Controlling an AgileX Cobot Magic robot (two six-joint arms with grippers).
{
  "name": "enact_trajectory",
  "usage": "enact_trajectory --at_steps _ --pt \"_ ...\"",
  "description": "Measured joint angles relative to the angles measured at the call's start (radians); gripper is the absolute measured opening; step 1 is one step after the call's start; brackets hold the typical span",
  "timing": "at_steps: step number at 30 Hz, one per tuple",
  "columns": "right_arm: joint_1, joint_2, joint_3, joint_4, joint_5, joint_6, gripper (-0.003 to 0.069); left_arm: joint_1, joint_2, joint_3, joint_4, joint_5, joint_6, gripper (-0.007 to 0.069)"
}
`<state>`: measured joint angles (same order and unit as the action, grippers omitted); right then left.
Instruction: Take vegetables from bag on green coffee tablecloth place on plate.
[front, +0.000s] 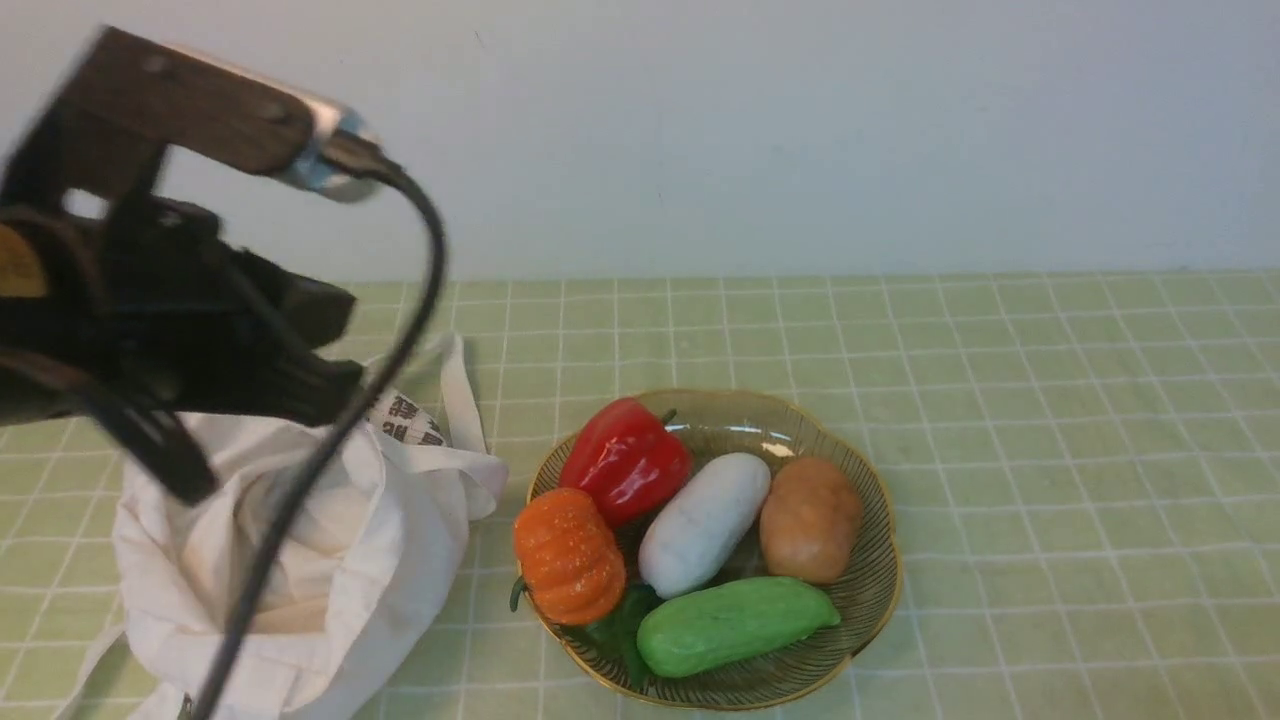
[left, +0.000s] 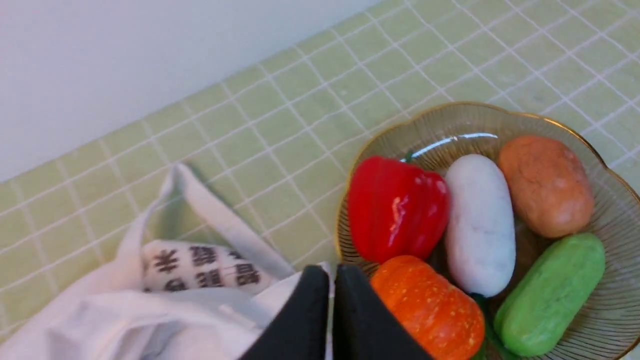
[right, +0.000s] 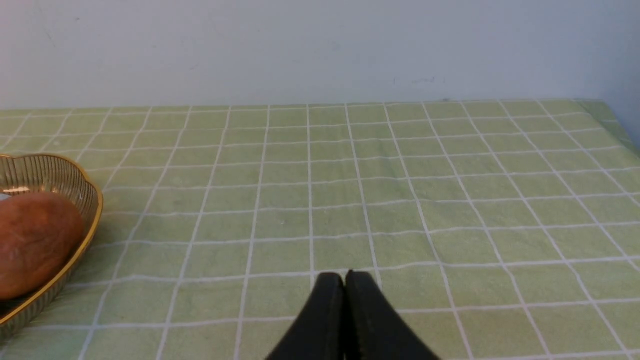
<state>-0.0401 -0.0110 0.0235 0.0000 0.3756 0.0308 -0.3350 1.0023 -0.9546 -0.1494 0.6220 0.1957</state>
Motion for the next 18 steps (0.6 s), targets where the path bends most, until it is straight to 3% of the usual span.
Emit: enact_trajectory --at_steps 7,18 --pt "0.0 0.0 0.0 0.0 0.0 0.0 -0.0016 0.129 -0.374 0.126 0.002 0.028 -0.053 -0.0005" --pt "0.0 0.0 0.0 0.0 0.0 0.0 -0.0016 0.141 -0.622 0.205 -0.004 0.031 -0.074 -0.0005"
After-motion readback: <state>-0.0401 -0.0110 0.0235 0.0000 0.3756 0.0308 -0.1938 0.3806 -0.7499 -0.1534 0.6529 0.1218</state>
